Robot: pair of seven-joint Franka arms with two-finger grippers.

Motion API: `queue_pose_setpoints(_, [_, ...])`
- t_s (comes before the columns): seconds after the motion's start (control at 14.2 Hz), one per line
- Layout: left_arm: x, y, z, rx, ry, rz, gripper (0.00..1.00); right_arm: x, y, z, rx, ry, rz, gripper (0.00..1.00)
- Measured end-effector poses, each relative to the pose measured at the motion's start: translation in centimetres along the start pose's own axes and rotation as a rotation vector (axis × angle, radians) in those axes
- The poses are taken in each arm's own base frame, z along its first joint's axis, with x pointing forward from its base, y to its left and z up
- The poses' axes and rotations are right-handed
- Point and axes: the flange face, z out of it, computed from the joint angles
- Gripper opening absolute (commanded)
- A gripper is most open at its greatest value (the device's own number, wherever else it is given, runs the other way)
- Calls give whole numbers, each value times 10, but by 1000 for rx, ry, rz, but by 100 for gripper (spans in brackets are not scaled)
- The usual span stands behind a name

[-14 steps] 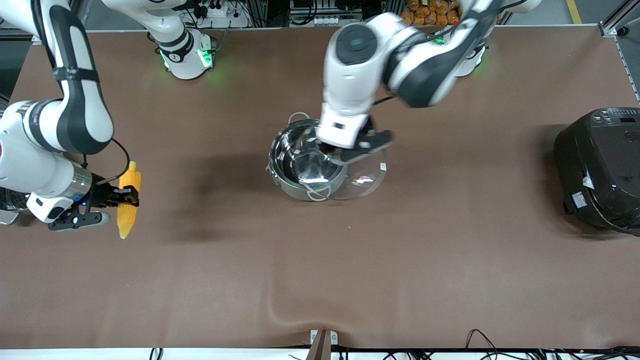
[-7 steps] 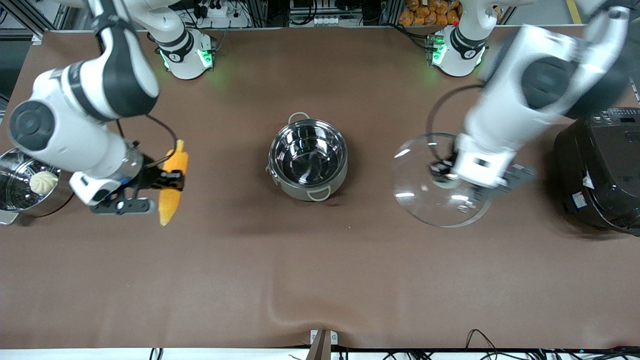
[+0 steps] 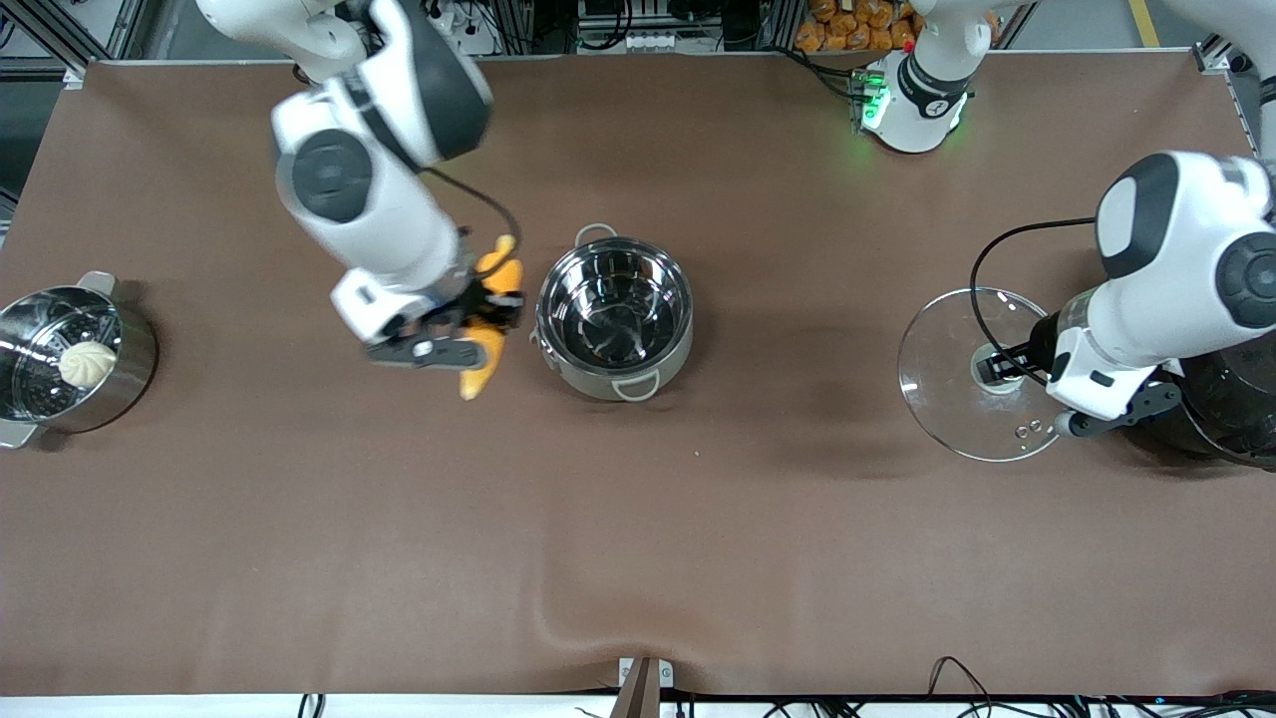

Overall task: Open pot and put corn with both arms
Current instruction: 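Lower the lid onto the table while the right gripper moves corn over pot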

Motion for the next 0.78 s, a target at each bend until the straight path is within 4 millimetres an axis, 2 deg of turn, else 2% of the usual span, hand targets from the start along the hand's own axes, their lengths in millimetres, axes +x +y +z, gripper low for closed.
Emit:
queue_pose_setpoints(0.21, [-20,-28,69,1,0,-19,0,-28,-55,37,2,17,17,19])
queue_pose_setpoints(0.35, [-40,-34,109,-5,17,-16,0,-44,-82,65,-5,21,4,19])
queue_pose_setpoints(0.56, [-70,-40,154,-24,55,-5,0,-56,-101,97,-20,20,-19,20])
queue_pose_setpoints(0.78, [-85,-44,176,-34,72,-3,0,-60,-105,115,-38,18,-32,20])
